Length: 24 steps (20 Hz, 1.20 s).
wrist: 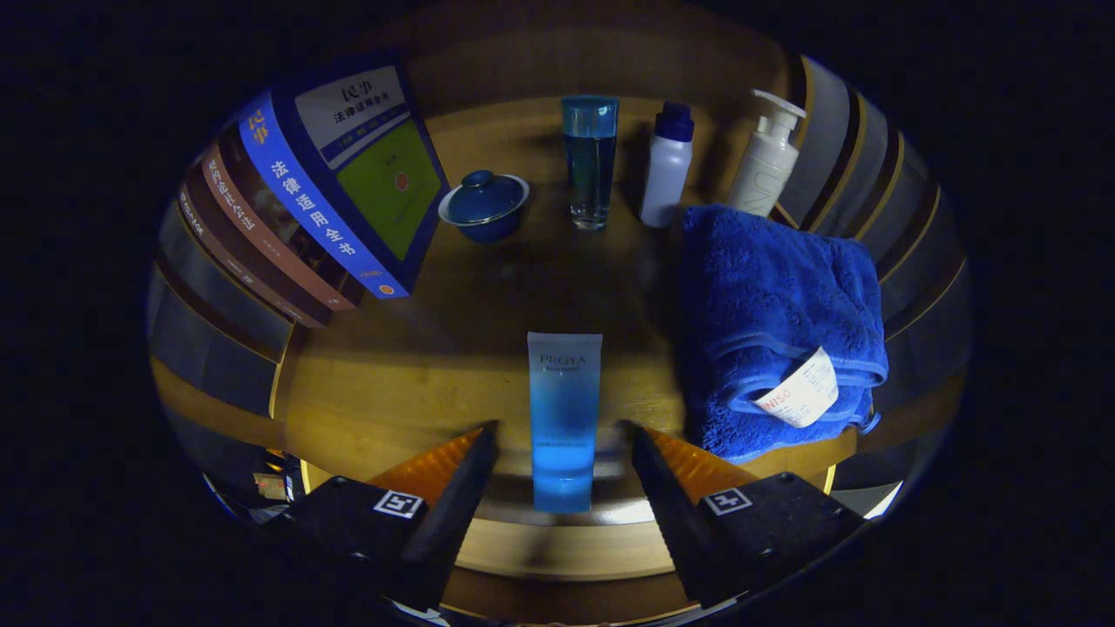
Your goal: Pull open the drawer, take out the items inside it, and place them on the countertop above the cabinet.
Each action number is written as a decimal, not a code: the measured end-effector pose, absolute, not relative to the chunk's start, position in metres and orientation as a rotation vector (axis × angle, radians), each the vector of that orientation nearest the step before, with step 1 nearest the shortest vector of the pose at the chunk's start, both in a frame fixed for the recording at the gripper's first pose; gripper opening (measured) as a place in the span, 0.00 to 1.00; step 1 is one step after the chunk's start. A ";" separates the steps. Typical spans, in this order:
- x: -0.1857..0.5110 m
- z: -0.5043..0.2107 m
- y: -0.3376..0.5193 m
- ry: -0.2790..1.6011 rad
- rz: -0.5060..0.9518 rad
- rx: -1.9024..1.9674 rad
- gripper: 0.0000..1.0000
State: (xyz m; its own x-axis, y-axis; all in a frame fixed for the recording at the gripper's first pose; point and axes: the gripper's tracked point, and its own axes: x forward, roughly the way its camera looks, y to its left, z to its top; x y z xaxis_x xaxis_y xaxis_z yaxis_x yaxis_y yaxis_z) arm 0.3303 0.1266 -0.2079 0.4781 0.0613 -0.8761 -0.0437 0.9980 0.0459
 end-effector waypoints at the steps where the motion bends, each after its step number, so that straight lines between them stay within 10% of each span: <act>1: 0.330 -0.205 0.128 1.053 0.062 0.023 1.00; 24: 0.189 -0.030 0.138 0.192 0.038 -0.001 1.00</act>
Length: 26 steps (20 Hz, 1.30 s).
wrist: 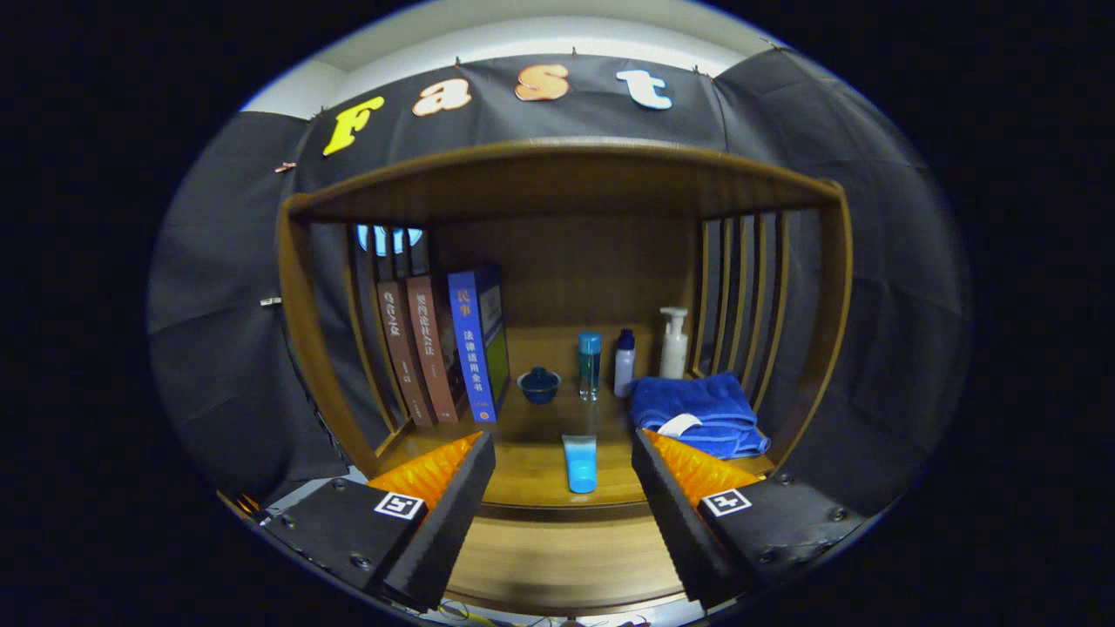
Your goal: Pull open the drawer, take out the items inside it, and place them on the countertop above the cabinet.
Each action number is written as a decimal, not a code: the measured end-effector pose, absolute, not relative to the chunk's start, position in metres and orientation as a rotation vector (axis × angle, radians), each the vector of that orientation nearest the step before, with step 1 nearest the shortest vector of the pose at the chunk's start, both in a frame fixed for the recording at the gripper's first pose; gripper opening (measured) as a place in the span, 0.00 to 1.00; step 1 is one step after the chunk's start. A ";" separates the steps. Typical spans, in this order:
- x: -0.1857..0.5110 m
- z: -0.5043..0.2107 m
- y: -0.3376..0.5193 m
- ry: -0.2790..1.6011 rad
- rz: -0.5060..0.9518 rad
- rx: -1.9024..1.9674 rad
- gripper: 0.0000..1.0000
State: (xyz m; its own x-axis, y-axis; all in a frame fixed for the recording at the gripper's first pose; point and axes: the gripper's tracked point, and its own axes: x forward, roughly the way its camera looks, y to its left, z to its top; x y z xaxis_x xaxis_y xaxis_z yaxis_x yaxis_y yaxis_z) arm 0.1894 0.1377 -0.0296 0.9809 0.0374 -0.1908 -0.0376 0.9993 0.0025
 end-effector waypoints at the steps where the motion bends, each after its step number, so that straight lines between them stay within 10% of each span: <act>1: 0.179 -0.027 0.136 0.159 0.026 -0.032 1.00; 26: 0.029 -0.220 0.146 0.151 0.033 -0.013 1.00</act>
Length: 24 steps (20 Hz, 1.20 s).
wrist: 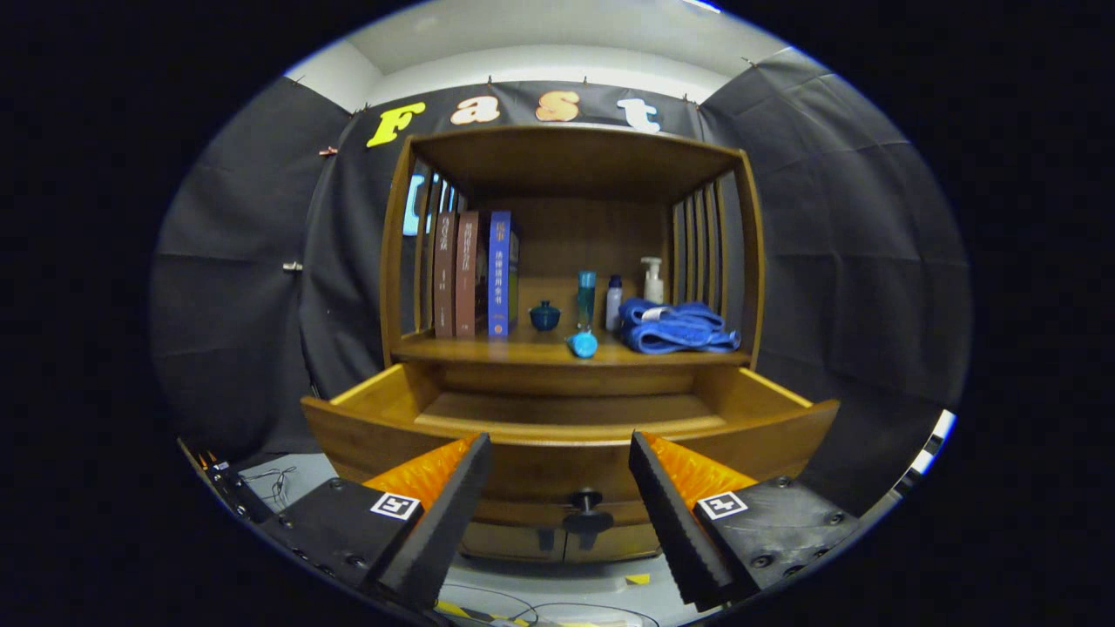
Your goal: Pull open the drawer, take out the items inside it, and place them on the countertop above the cabinet.
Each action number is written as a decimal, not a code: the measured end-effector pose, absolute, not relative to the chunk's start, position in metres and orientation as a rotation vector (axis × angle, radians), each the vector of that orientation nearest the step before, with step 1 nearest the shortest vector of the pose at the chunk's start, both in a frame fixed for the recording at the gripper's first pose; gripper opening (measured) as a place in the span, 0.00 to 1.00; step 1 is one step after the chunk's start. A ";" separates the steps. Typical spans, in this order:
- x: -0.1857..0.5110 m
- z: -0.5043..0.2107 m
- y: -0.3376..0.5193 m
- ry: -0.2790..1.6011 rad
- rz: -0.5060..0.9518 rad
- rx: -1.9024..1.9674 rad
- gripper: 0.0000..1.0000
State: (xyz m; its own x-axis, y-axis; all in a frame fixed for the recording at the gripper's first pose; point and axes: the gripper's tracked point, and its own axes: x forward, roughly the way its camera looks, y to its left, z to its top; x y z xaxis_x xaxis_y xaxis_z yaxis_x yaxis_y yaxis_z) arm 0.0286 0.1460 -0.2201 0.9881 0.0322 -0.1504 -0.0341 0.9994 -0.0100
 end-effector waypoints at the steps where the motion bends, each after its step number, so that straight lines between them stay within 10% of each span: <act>1: 0.034 -0.231 0.146 0.167 0.034 -0.001 1.00; 24: 0.087 -0.276 0.123 0.262 0.038 0.059 1.00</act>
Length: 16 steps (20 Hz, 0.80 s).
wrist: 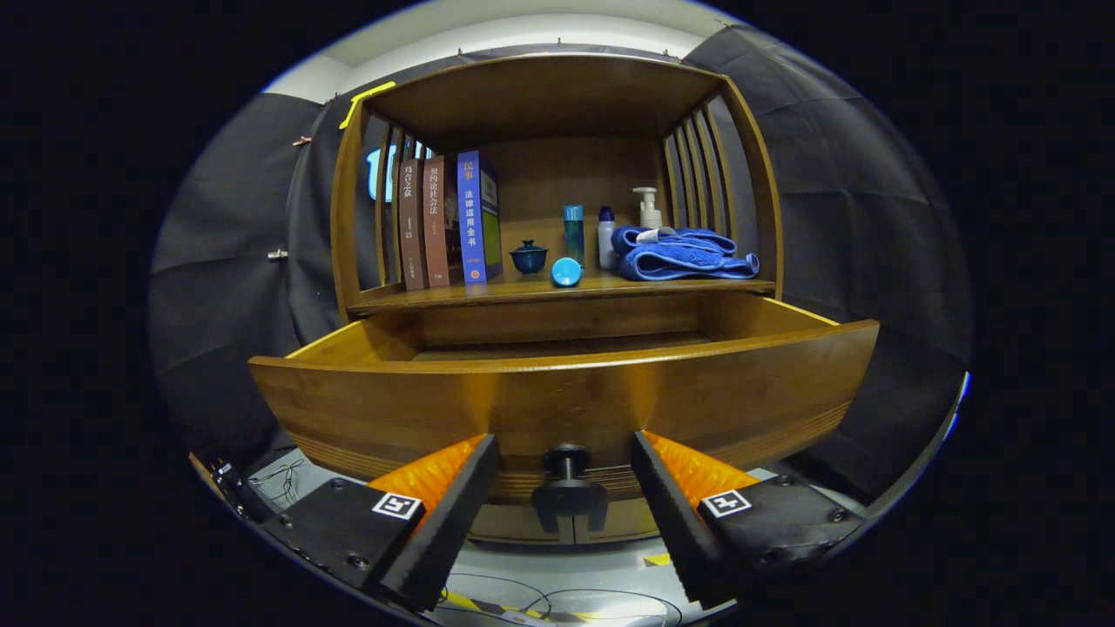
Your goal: Pull open the drawer, take out the items inside it, and place them on the countertop above the cabinet.
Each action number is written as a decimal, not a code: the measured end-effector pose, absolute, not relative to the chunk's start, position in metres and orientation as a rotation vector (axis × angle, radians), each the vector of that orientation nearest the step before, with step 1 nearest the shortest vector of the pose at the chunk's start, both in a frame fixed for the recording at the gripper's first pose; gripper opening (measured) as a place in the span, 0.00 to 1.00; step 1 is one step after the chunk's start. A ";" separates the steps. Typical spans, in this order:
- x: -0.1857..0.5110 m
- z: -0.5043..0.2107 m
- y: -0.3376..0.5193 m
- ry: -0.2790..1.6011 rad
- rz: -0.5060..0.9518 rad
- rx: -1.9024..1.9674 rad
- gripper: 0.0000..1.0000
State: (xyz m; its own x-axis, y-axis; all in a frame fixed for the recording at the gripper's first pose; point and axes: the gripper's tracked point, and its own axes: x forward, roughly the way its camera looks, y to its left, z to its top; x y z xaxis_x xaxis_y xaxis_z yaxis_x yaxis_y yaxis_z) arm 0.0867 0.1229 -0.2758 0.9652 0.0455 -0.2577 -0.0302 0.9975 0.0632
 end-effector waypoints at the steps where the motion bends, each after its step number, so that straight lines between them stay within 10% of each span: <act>1: 0.092 -0.273 0.123 0.255 0.038 0.058 1.00; 16: 0.170 -0.279 0.125 0.282 0.040 0.011 1.00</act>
State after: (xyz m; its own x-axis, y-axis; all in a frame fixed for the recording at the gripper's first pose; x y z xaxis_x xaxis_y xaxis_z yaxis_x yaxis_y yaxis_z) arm 0.1698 0.1246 -0.2792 0.9598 0.0409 -0.2775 -0.0379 0.9992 0.0163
